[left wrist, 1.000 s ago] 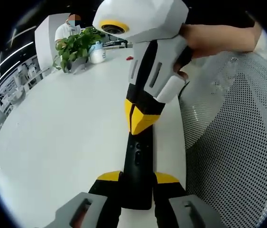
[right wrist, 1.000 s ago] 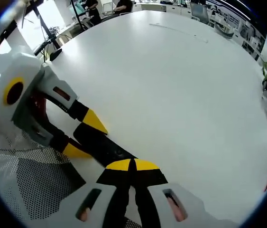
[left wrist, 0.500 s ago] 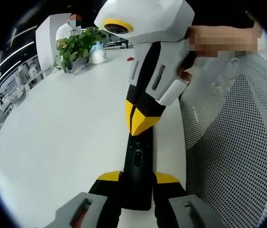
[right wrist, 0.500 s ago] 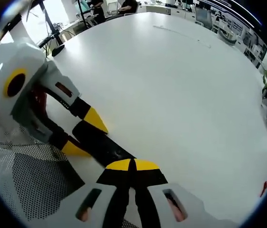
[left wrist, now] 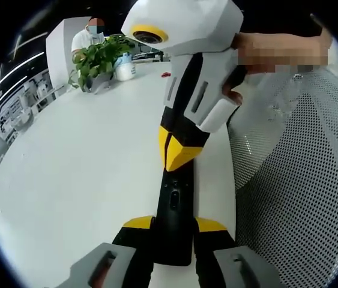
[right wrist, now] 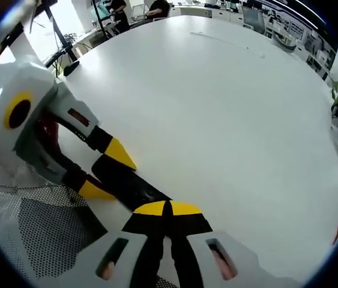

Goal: Press the specified remote control buttons in sequence, fully releasing each button before pressing the next.

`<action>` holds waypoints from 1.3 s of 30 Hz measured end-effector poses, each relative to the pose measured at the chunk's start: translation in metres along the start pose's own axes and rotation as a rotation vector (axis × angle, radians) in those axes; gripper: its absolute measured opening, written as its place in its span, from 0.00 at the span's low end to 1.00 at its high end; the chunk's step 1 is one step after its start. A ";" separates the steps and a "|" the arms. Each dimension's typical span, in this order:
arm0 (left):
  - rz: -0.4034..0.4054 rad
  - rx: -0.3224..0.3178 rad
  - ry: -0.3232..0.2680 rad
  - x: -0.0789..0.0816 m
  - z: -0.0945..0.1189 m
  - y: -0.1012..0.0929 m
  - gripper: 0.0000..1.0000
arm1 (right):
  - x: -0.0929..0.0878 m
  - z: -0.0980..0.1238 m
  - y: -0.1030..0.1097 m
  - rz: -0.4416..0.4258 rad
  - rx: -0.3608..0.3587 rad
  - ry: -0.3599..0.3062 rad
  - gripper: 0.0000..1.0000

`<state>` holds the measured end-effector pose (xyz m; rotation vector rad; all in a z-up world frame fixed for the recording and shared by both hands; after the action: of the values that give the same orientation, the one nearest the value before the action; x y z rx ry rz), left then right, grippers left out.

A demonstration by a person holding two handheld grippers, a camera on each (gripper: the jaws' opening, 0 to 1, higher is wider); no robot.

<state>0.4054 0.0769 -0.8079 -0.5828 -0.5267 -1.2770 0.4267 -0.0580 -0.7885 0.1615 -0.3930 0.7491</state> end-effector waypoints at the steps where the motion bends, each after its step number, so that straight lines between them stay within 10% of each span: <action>1: 0.000 0.000 0.000 0.000 0.000 0.000 0.25 | 0.000 0.000 0.000 0.004 -0.001 0.001 0.00; 39: -0.002 0.000 0.006 0.001 0.000 0.000 0.25 | -0.001 0.000 0.000 0.013 0.005 -0.011 0.00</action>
<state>0.4053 0.0763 -0.8074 -0.5784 -0.5230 -1.2803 0.4262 -0.0590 -0.7887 0.1683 -0.4033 0.7622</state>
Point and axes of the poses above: the point that each gripper's makers call its tool centre point, and the gripper's own axes: z roughly backward along the fingers, y roughly to its left, x roughly out of its top, the point moved 9 cm from there along z, roughly backward along the fingers, and after that the axes turned 7 degrees about -x, right-handed, at the moved point
